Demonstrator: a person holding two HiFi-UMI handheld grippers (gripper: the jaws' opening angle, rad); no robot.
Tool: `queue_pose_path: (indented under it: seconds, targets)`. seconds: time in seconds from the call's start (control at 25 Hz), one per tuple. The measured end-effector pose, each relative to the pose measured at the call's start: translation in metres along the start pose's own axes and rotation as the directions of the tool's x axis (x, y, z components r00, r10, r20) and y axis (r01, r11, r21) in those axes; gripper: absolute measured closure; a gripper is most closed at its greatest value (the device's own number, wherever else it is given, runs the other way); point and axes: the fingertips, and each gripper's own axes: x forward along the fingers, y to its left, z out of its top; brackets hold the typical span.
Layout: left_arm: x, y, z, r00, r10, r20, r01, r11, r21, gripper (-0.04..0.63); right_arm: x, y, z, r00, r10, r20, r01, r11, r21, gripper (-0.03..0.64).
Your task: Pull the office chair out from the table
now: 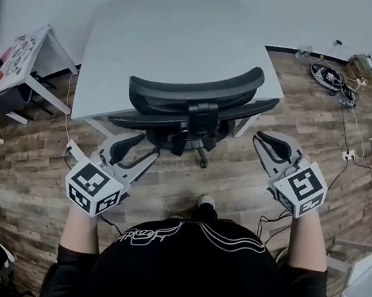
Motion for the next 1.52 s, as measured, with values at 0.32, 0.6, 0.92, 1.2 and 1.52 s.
queue_pose_path:
  seconds: [0.32,0.6,0.92,1.2,1.52]
  targets:
    - [0.000,0.041,0.010,0.986,0.130,-0.103,-0.113,0.981,0.159,0.356,0.016,-0.046,0.002,0.995,0.015,-0.094,-0.038,0.966,-0.254,0.411]
    - [0.004,0.080,-0.018,0.917,0.271,-0.293,-0.176,0.934,0.312,0.351,0.039,-0.068,-0.035,0.953,0.051,-0.298,-0.215,0.807,-0.550,0.383]
    - [0.016,0.106,-0.050,0.823,0.358,-0.440,-0.160,0.891,0.425,0.353,0.063,-0.094,-0.062,0.905,0.028,-0.425,-0.332,0.673,-0.661,0.383]
    - [0.019,0.115,-0.073,0.735,0.368,-0.570,-0.052,0.868,0.493,0.371,0.077,-0.094,-0.074,0.888,0.058,-0.457,-0.386,0.635,-0.669,0.385]
    - [0.025,0.118,-0.085,0.687,0.408,-0.601,0.064,0.790,0.610,0.425,0.087,-0.096,-0.080,0.888,0.055,-0.456,-0.381,0.642,-0.665,0.402]
